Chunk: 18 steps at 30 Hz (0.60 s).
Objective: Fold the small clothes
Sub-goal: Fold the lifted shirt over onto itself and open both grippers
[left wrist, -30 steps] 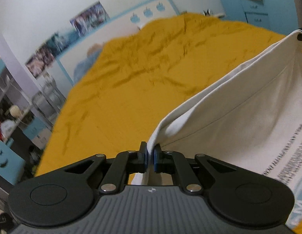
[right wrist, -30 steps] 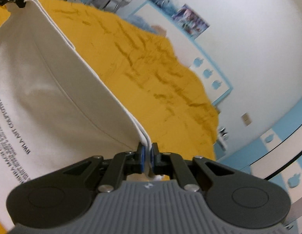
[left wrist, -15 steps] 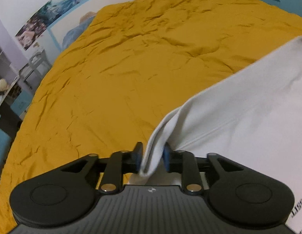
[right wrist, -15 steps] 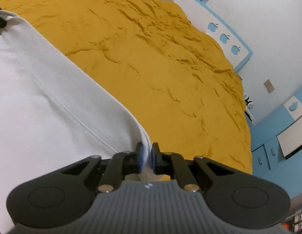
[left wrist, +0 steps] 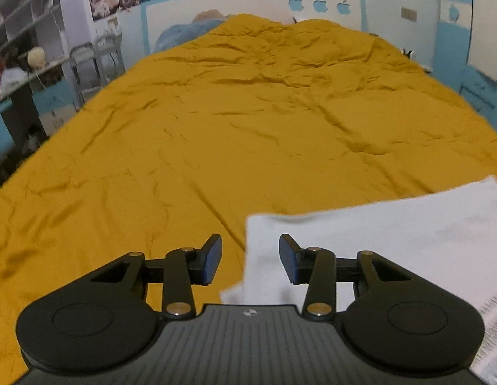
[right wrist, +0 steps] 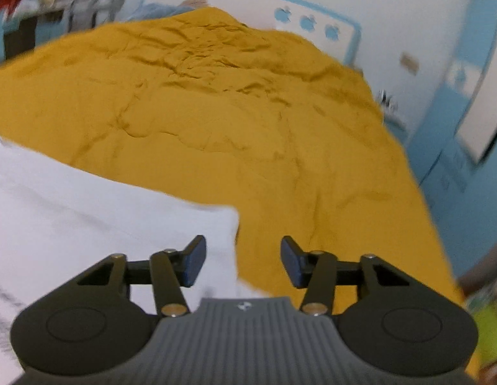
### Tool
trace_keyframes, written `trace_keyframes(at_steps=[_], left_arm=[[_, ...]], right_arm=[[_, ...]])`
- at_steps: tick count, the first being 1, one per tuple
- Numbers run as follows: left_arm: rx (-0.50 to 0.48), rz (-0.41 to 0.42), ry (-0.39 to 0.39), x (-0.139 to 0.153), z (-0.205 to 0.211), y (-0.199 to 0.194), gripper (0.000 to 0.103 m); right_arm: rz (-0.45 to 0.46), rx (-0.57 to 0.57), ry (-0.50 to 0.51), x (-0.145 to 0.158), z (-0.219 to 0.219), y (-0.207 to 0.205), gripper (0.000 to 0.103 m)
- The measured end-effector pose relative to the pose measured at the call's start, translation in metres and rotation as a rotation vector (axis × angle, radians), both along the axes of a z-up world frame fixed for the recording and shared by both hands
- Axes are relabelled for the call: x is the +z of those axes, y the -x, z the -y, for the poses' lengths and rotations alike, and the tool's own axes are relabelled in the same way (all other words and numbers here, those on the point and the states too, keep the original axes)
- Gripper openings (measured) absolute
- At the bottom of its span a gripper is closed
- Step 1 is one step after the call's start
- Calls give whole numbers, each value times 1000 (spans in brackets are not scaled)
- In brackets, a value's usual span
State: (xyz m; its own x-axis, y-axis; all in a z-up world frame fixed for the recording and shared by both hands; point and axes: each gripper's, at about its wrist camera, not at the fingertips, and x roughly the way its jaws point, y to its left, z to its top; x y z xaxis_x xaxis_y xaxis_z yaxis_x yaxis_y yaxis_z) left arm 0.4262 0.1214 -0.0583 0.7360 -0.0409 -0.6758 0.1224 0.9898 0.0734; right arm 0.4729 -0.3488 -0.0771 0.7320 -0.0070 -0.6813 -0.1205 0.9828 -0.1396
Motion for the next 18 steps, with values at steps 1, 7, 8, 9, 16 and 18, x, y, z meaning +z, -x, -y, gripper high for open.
trace_keyframes(at_steps=[1, 7, 8, 9, 16, 18], left_arm=[[-3, -2, 3, 3, -1, 12, 50], [-13, -11, 74, 10, -7, 77, 50], [-10, -13, 87, 9, -9, 86, 50], [-4, -15, 87, 8, -10, 90, 50], [145, -69, 237, -13, -42, 132, 50], [191, -93, 314, -25, -55, 137, 50]], right_arm=[[-8, -16, -41, 2, 6, 11, 38], [-51, -96, -174, 12, 15, 88, 37], [-55, -103, -192, 13, 15, 101, 37], [-60, -112, -207, 12, 15, 113, 37], [-114, -253, -332, -8, 39, 194, 36], [-131, -295, -401, -17, 50, 205, 33]])
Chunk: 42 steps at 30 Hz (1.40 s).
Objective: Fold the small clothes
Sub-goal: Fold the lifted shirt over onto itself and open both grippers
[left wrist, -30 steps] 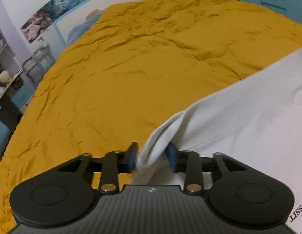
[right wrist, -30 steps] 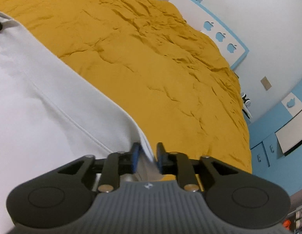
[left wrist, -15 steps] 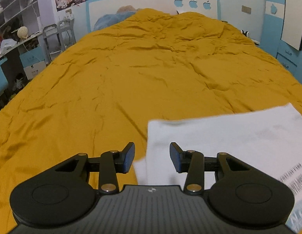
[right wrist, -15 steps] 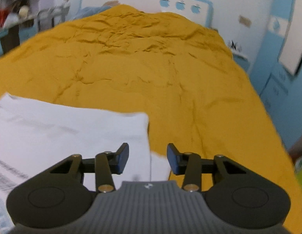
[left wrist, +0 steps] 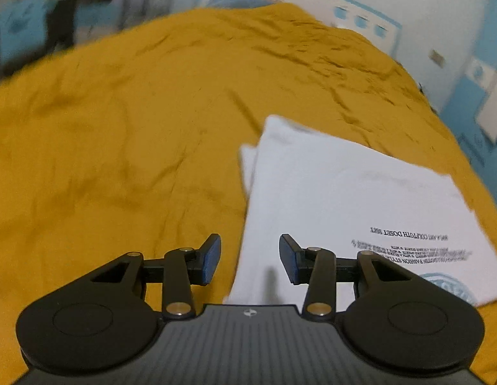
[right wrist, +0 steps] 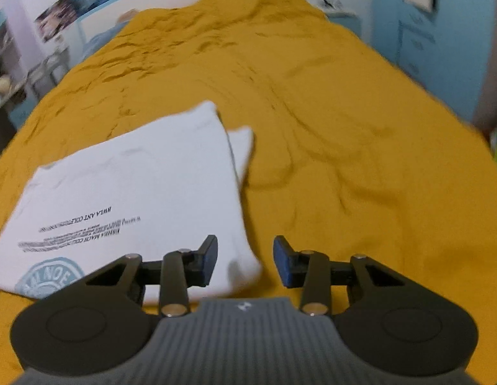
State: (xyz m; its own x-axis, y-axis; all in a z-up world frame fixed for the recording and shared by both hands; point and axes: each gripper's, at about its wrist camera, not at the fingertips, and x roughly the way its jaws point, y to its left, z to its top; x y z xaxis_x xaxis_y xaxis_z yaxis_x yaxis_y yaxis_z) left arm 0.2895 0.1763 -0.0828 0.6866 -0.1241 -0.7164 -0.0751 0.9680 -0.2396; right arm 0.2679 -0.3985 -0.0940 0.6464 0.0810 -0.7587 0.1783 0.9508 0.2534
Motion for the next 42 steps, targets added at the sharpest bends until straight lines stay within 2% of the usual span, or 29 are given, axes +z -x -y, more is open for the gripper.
trace_keyframes(at_steps=[2, 3, 4, 5, 6, 7, 8, 10, 13, 17, 19, 21, 24, 27, 29, 32, 36, 39, 42], left_arm=[[34, -29, 29, -10, -7, 1, 49], [45, -41, 39, -14, -9, 1, 49], [46, -45, 54, -17, -10, 2, 45], [43, -47, 70, -18, -10, 1, 27], [43, -50, 73, -18, -9, 0, 15], [32, -42, 66, -14, -7, -1, 6], [26, -21, 48, -9, -5, 3, 4], [0, 8, 0, 4, 3, 4, 3], [-24, -32, -93, 7, 14, -2, 3], [-46, -111, -203, -25, 21, -9, 2], [-41, -146, -249, -38, 22, -11, 0], [-17, -189, -354, -52, 21, -15, 0], [-22, -180, -343, -55, 17, -13, 0], [-37, -148, -328, -41, 16, -7, 0], [-40, -122, -303, -31, 13, -4, 2], [-50, -81, -300, -13, 17, -6, 5], [-81, -15, -272, 9, 31, -20, 8], [-93, 14, -235, 18, 42, -37, 13], [-103, 32, -233, 18, 55, -55, 14]], right_arm=[[-1, -42, -72, -9, 10, 4, 32], [-5, -66, -115, -14, 15, 2, 28], [-13, -82, -149, -19, 19, 1, 19], [-23, -94, -177, -24, 21, -1, 15], [-29, -105, -202, -26, 23, -3, 7], [-30, -103, -194, -24, 21, -3, 5], [-15, -85, -166, -15, 17, -5, 4], [14, -51, -116, 2, 8, -2, 3], [-18, -39, -68, 10, 1, -4, 2], [-123, -74, -59, -27, 5, -7, 0], [-133, -70, -55, -42, 5, -8, 0], [-137, -76, -50, -50, 4, -9, 0], [-146, -62, -22, -47, 0, -12, 0], [-147, -45, 0, -35, 2, -8, 2], [-141, -49, 37, -26, 5, -4, 7], [-124, -69, 110, -11, 15, 5, 8], [-48, -59, 41, 9, 31, 4, 18], [25, -30, -45, 20, 35, -11, 36], [78, -9, -106, 25, 35, -32, 40]])
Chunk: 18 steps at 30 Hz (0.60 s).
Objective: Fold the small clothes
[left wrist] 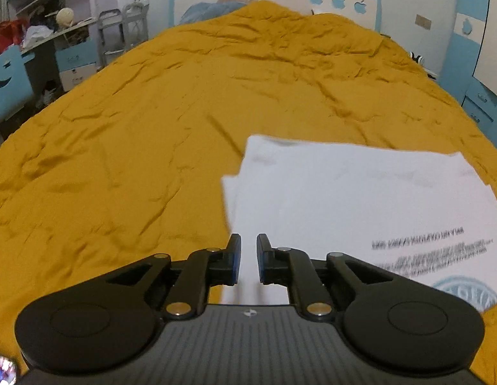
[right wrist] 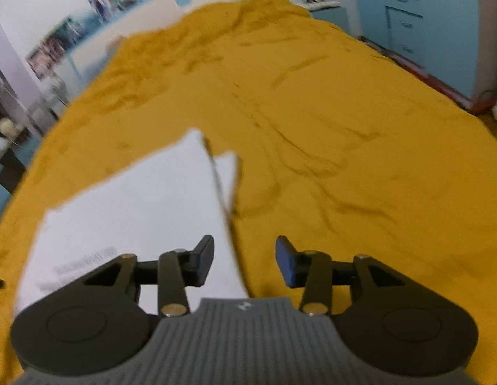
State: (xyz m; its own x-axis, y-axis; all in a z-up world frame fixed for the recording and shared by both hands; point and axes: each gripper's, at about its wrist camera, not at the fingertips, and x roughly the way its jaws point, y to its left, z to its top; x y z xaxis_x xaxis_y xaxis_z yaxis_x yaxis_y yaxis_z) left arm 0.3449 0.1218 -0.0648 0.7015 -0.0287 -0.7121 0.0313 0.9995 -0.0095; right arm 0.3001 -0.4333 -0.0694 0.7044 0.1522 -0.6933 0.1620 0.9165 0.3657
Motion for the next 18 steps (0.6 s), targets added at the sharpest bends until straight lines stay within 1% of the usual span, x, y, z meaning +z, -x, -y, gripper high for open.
trace_keyframes(at_steps=[2, 5, 9, 10, 16, 17, 18], left_arm=[[-9, 3, 20, -3, 5, -11, 16], [-12, 2, 34, -11, 11, -27, 17], [-9, -23, 36, -27, 14, -48, 17], [-8, -29, 35, -30, 14, -51, 17], [8, -56, 45, -51, 7, -65, 17], [10, -60, 47, -54, 7, -67, 17], [9, -63, 50, -56, 6, -68, 17]], right_arm=[[22, 9, -12, -1, -3, -18, 40], [20, 24, -36, -12, -4, -46, 41], [1, 42, -79, -33, -4, -80, 53], [-6, 46, -81, -38, -5, -88, 53], [-36, 58, -123, -73, -4, -130, 50], [-42, 57, -129, -79, -3, -137, 48], [-50, 56, -137, -84, -3, -141, 42]])
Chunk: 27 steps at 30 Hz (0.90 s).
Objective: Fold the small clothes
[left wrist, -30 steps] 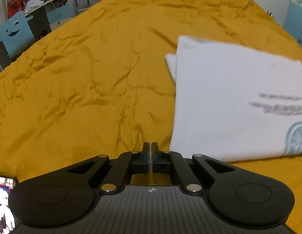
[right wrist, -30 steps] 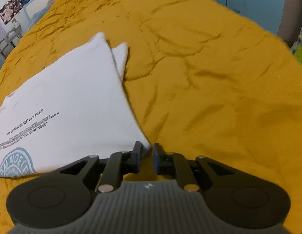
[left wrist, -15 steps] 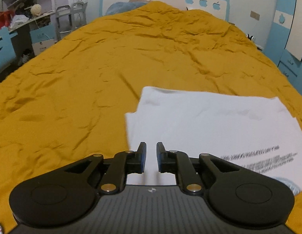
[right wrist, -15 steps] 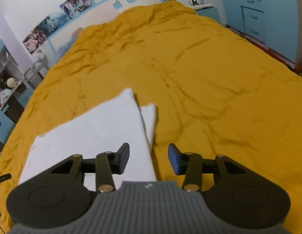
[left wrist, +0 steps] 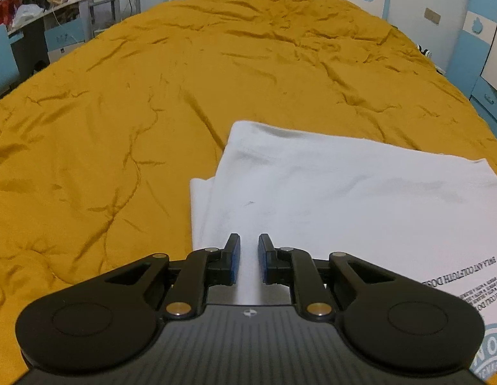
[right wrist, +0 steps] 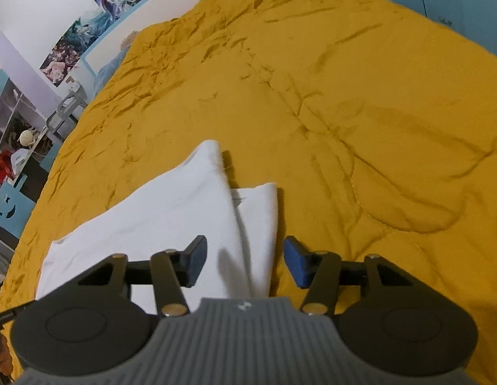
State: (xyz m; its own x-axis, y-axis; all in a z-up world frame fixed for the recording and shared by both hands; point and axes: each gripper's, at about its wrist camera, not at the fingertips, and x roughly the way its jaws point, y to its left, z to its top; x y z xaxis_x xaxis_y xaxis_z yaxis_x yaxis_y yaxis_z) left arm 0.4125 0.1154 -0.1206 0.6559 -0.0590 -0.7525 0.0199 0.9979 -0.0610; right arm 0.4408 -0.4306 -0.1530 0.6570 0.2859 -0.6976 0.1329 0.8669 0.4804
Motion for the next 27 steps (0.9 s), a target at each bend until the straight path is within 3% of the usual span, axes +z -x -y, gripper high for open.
trace_keyframes(at_steps=[5, 7, 10, 14, 19, 23, 27], left_arm=[[-1, 9, 10, -5, -1, -1, 20], [1, 9, 19, -7, -3, -1, 21], [3, 13, 27, -7, -3, 0, 21], [1, 17, 33, -5, -5, 2, 21], [17, 50, 55, 4, -9, 9, 21], [23, 79, 78, 14, -18, 18, 21], [51, 103, 107, 22, -32, 23, 21]], right_arm=[[-3, 0, -105, -22, 9, -14, 34], [-5, 6, -150, -27, 12, -18, 15], [11, 13, -155, -20, 9, -16, 7], [13, 24, -121, 11, -2, -17, 6], [22, 100, -99, 76, -42, -20, 5], [54, 161, -155, 119, -90, -24, 5], [39, 222, -233, 141, -150, -36, 5]])
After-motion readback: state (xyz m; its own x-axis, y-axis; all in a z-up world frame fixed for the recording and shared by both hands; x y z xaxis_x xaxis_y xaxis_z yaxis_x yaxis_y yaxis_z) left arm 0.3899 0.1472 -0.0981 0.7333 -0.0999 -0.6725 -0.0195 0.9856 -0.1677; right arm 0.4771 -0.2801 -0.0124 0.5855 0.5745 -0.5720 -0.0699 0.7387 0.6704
